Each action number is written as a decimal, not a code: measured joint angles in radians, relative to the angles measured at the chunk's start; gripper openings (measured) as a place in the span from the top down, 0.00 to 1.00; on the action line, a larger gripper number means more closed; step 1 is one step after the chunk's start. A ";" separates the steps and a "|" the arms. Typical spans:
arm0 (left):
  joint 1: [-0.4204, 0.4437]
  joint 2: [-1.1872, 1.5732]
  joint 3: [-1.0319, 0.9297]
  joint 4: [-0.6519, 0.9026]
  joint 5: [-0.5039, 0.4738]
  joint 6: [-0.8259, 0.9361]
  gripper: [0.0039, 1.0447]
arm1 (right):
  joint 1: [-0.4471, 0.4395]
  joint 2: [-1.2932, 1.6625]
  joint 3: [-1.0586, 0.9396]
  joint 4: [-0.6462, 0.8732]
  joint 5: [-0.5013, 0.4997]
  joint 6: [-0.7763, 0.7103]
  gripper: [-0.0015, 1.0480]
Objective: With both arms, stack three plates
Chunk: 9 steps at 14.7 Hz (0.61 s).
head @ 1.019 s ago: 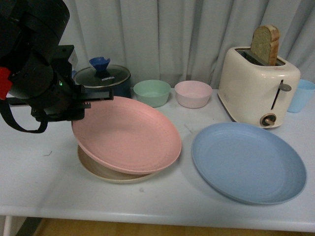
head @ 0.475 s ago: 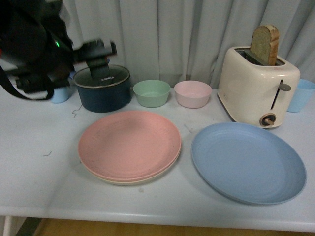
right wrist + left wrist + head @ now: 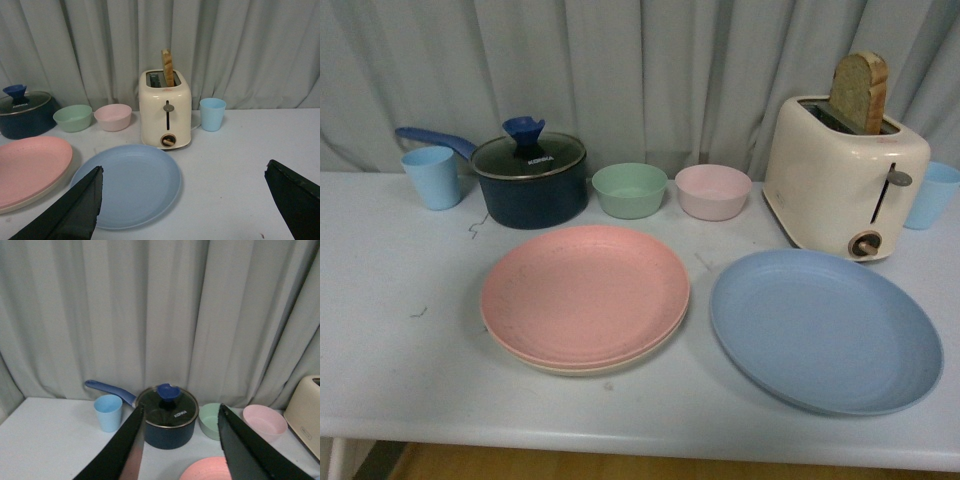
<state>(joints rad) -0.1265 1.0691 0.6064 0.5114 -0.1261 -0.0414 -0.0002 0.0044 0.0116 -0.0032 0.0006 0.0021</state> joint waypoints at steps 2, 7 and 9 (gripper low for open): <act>0.031 -0.080 -0.162 0.046 0.022 0.023 0.82 | 0.000 0.000 0.000 0.000 0.000 0.000 0.06; 0.132 -0.260 -0.393 0.081 0.114 0.027 0.99 | 0.000 0.000 0.000 0.000 0.000 0.000 0.06; 0.124 -0.331 -0.452 0.064 0.126 0.027 0.99 | 0.000 0.000 0.000 0.000 0.000 0.000 0.06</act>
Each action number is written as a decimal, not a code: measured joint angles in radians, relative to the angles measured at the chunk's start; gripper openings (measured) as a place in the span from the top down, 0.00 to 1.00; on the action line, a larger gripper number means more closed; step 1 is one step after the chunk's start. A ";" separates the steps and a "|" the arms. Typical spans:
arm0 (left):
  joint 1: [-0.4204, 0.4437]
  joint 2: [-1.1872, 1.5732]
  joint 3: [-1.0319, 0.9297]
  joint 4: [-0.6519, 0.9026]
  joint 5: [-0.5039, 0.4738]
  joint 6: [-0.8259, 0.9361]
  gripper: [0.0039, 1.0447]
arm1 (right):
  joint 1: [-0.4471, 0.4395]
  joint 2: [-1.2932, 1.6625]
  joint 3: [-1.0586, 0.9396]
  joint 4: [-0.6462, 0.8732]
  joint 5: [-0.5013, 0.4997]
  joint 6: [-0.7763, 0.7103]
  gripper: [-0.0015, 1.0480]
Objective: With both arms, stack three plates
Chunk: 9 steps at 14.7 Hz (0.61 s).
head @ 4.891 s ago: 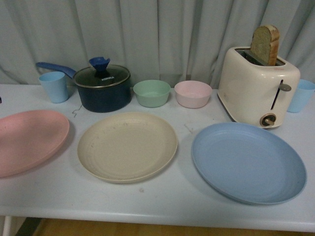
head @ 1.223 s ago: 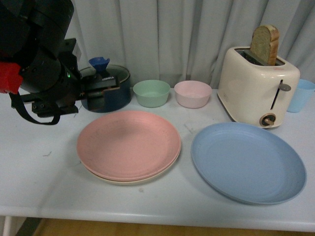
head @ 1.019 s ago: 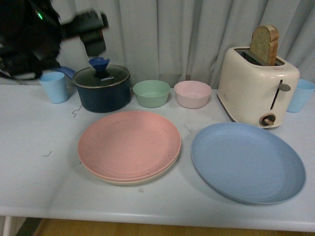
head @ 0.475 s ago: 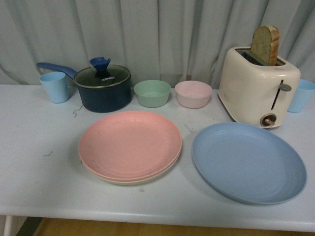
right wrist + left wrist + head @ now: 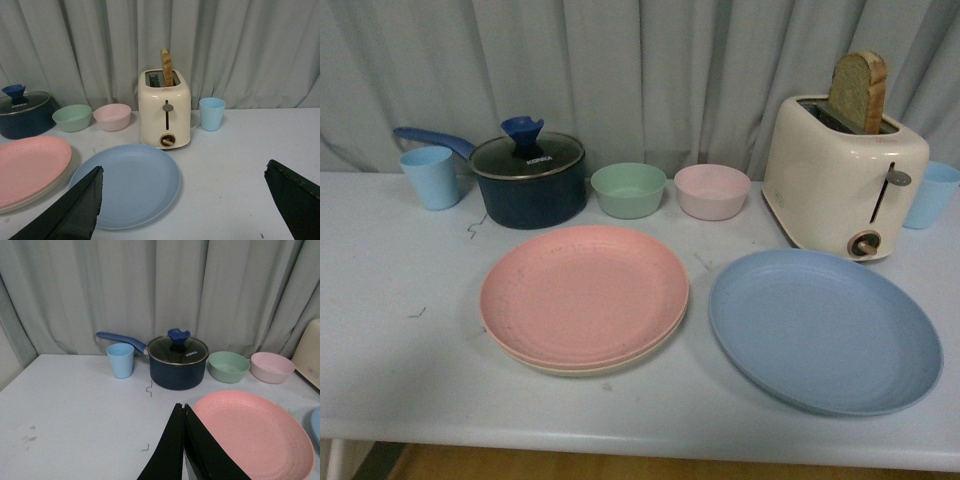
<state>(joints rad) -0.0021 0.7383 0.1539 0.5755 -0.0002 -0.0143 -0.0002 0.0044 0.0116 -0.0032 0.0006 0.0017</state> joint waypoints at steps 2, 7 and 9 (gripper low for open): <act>0.000 -0.077 -0.039 -0.032 0.000 0.000 0.99 | 0.000 0.000 0.000 0.000 0.000 0.000 0.06; 0.000 -0.251 -0.105 -0.143 0.000 0.000 0.99 | 0.000 0.000 0.000 0.000 0.000 0.000 0.06; 0.000 -0.299 -0.134 -0.129 0.000 0.000 0.99 | 0.000 0.000 0.000 0.000 0.000 0.000 0.06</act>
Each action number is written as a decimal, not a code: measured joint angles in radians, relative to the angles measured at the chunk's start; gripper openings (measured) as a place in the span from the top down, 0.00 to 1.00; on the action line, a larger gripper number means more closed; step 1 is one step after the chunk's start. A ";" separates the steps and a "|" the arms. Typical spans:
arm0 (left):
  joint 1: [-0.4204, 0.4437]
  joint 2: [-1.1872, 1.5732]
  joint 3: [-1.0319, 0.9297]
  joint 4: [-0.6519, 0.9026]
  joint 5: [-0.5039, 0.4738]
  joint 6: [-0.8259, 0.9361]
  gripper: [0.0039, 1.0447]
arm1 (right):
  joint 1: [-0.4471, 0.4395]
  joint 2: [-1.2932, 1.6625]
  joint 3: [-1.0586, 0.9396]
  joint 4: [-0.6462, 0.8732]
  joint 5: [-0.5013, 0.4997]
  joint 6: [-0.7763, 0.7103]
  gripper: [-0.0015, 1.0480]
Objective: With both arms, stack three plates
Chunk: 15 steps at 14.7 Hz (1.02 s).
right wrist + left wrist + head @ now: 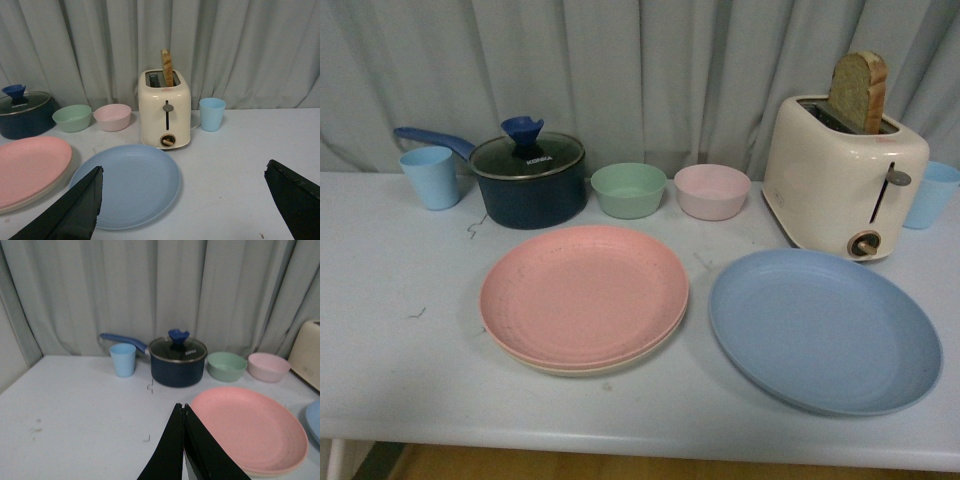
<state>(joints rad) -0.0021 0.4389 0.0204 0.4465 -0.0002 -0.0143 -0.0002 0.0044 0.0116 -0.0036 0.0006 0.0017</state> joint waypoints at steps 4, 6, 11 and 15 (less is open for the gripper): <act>0.000 -0.123 -0.010 -0.129 0.000 0.000 0.99 | 0.000 0.000 0.000 0.000 0.000 0.000 0.06; 0.000 -0.171 -0.010 -0.179 0.000 0.000 0.99 | 0.000 0.000 0.000 0.000 0.000 0.000 0.06; 0.000 -0.227 -0.010 -0.234 0.000 0.000 0.99 | 0.000 0.000 0.000 0.000 0.000 0.000 0.06; 0.000 -0.431 -0.003 -0.441 -0.002 0.000 0.99 | 0.000 0.000 0.000 0.001 -0.001 0.000 0.06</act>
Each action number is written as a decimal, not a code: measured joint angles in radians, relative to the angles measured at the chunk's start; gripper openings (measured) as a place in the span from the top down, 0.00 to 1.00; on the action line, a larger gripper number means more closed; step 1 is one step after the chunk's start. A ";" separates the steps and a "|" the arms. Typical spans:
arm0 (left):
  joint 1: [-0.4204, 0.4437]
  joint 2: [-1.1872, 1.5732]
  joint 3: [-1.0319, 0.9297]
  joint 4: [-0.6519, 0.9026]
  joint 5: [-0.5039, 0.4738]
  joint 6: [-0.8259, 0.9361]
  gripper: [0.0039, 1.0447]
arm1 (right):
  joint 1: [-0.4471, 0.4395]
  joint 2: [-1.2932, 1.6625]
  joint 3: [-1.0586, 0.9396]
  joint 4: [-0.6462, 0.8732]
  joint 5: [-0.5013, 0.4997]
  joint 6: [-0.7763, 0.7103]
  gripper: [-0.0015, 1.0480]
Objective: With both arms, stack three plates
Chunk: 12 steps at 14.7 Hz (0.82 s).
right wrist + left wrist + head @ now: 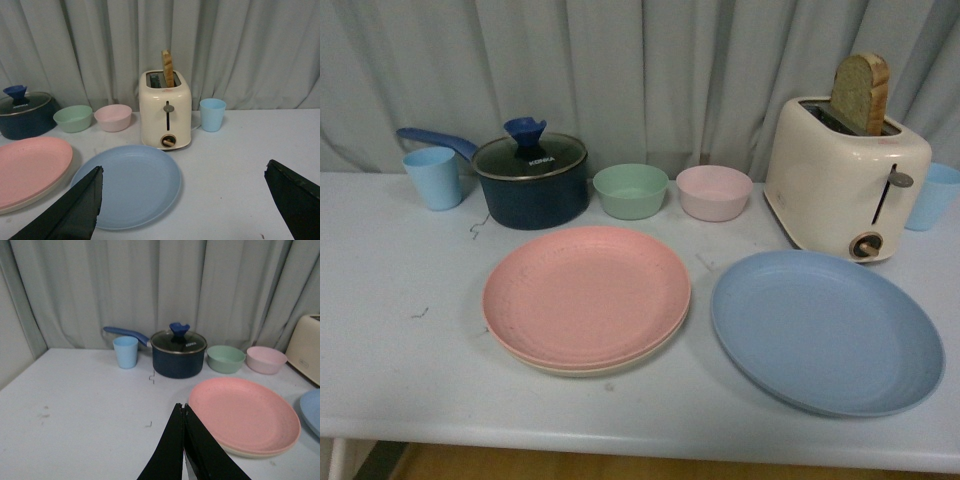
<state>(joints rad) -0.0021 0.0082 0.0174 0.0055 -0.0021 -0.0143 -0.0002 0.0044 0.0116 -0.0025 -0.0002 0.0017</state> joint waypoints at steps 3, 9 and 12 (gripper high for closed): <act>0.000 0.000 -0.006 -0.010 0.002 0.000 0.99 | 0.000 0.000 0.000 0.000 0.001 0.000 0.06; 0.000 0.000 -0.006 -0.009 0.002 0.000 0.31 | -0.100 0.075 0.001 0.110 -0.211 0.038 0.06; 0.000 0.000 -0.006 -0.009 0.002 0.000 0.06 | -0.364 0.686 0.101 0.645 -0.504 0.139 0.06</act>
<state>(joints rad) -0.0017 0.0082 0.0116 -0.0032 -0.0006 -0.0139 -0.3641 0.6907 0.1123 0.6430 -0.5037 0.1410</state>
